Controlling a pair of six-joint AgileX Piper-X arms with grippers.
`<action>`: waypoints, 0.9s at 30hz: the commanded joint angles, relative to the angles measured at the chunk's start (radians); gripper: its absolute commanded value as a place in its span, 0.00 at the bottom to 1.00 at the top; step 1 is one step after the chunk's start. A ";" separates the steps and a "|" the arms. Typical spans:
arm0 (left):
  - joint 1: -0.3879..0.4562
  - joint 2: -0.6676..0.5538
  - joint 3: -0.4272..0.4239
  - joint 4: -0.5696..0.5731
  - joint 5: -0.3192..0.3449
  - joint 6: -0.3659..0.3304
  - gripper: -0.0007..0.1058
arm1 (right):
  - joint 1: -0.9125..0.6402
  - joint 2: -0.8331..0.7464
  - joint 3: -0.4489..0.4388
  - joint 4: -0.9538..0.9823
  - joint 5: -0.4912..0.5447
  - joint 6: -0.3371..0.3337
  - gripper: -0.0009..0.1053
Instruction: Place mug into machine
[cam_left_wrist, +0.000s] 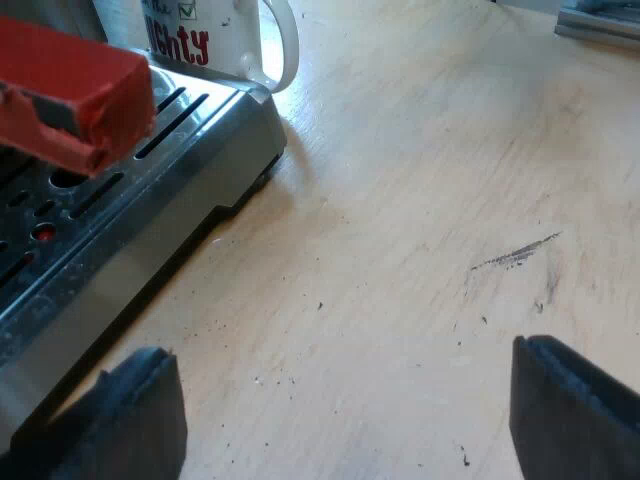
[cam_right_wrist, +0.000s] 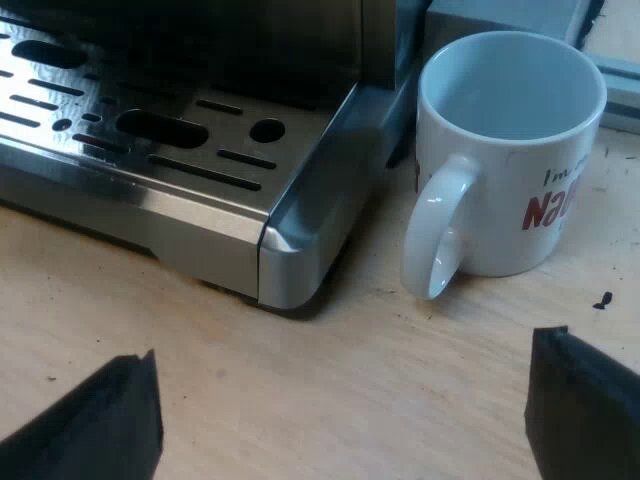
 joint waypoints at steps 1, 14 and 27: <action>-0.003 0.000 0.000 -0.019 -0.007 -0.003 0.65 | 0.002 -0.001 0.020 -0.035 -0.017 -0.005 0.72; -0.003 0.000 0.000 -0.019 -0.007 -0.003 0.65 | 0.333 -0.001 0.174 -0.269 0.435 0.179 0.72; -0.003 0.000 0.000 -0.023 -0.007 -0.003 0.65 | 0.465 0.139 0.251 -0.472 0.649 0.278 0.72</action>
